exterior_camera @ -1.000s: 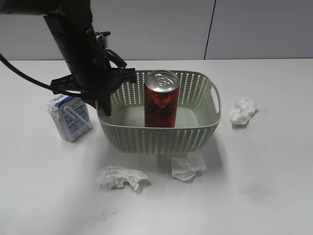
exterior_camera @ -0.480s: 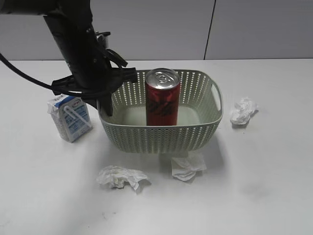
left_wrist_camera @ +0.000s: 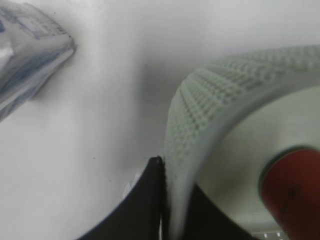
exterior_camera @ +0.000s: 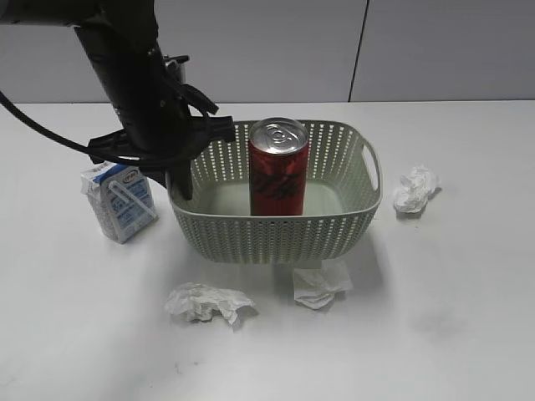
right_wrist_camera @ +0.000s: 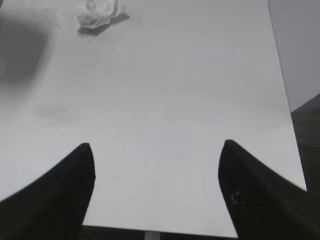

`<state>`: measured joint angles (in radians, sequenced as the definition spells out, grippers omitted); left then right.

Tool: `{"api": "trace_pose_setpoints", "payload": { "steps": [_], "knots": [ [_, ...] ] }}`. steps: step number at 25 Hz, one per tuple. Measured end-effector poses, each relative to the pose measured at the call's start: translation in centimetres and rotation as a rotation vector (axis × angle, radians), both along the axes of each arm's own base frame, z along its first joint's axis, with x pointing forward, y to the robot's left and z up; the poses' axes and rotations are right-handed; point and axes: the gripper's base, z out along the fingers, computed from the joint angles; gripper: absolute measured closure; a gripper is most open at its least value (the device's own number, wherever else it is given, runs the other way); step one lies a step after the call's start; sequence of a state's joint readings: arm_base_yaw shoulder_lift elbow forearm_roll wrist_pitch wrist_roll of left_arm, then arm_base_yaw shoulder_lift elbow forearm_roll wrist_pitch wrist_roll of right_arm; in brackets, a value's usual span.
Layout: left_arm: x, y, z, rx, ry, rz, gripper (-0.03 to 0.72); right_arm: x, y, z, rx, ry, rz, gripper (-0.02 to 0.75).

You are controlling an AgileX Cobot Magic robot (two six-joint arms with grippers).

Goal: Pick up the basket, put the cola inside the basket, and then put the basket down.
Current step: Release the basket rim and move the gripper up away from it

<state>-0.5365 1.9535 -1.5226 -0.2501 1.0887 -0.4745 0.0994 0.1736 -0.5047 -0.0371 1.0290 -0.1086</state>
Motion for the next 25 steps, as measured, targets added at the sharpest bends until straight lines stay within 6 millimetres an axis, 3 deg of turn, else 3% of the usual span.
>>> {"api": "trace_pose_setpoints", "payload": {
  "steps": [5,10,19,22,25],
  "knots": [
    [0.0,0.1,0.0,0.002,0.004,0.0,0.684,-2.4,-0.2,0.1,0.013,-0.151,0.0,0.155],
    [0.9,0.6,0.4,-0.016,0.001,0.026,0.684,-2.8,-0.4,0.1,0.009,-0.175,-0.007,0.167],
    [6.7,0.1,2.4,-0.058,-0.06,0.051,0.684,-2.8,-0.4,0.1,0.012,-0.174,-0.009,0.174],
    [8.8,-0.8,2.3,-0.082,-0.105,0.051,0.684,-2.8,-0.4,0.1,0.012,-0.174,-0.009,0.174],
    [10.7,-1.6,0.8,-0.091,-0.123,0.052,0.684,-2.8,-0.4,0.1,0.012,-0.174,-0.01,0.174]
  ]
}}
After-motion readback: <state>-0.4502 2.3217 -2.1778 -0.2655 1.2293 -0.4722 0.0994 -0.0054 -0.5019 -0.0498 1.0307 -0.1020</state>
